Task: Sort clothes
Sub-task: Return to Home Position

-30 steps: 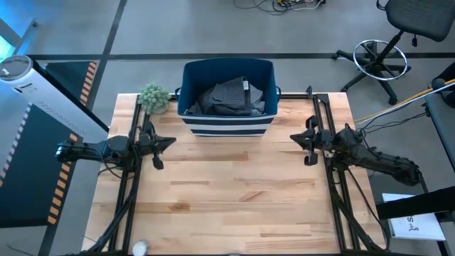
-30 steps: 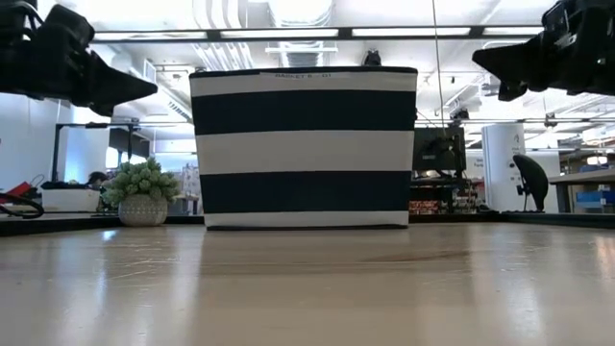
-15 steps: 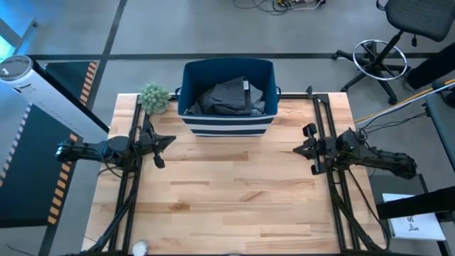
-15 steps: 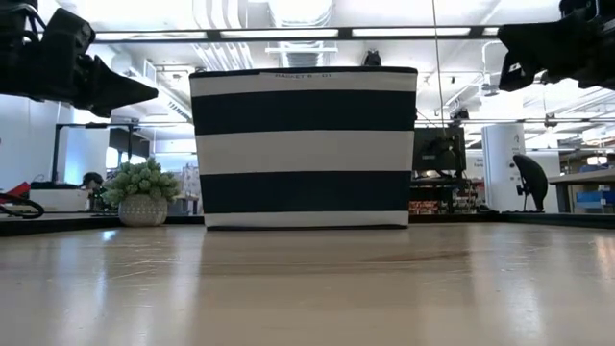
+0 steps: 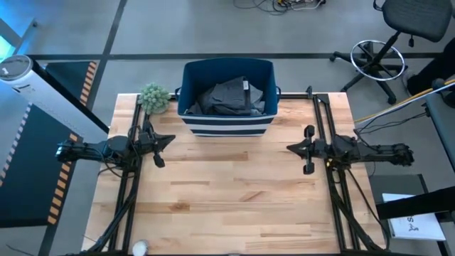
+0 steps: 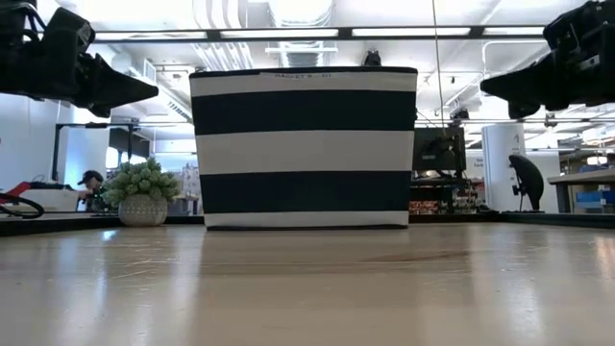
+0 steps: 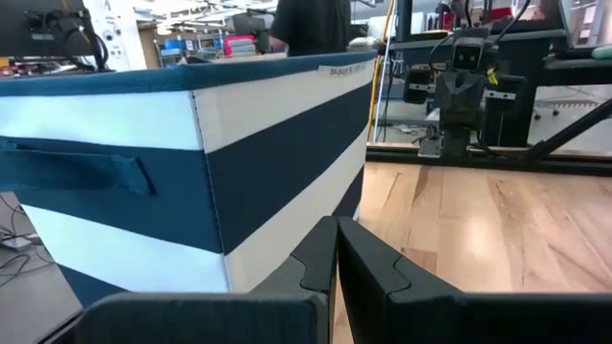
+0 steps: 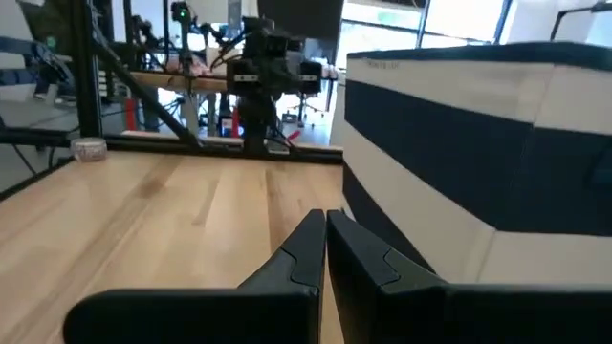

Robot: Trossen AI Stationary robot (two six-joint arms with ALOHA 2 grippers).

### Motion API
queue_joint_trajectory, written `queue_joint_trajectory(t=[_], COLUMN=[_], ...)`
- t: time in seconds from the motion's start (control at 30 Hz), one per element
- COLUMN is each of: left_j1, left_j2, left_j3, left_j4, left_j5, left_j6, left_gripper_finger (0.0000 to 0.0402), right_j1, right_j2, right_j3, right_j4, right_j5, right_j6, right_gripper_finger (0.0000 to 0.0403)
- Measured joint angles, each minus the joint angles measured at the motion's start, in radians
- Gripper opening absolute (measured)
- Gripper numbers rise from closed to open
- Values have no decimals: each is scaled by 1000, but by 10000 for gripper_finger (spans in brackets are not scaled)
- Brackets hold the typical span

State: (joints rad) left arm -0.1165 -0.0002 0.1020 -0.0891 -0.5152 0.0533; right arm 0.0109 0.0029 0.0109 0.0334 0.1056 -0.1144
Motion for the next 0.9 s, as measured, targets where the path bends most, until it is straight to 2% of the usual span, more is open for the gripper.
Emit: queue_joint_trajectory(t=[0.17, 0.4, 0.5, 0.7, 0.9], left_j1=[0, 0, 0, 0, 0], left_j2=[0, 1, 23, 15, 16], left_j3=[-2, -92, -92, -92, -92], left_j4=[7, 164, 179, 174, 166], left_j5=[0, 1, 0, -2, 35], left_j6=[0, 13, 23, 39, 30], left_gripper_finger=[0, 0, 0, 0, 0], right_j1=[0, 0, 0, 0, 0], right_j2=[28, 86, 92, 83, 83], right_j3=[0, 0, 0, 0, 0], right_j4=[-2, -2, 3, 3, -5], right_j5=[0, 18, 54, 52, -6], right_j6=[-1, -36, -28, -47, -43], right_gripper_finger=[0, 0, 0, 0, 0])
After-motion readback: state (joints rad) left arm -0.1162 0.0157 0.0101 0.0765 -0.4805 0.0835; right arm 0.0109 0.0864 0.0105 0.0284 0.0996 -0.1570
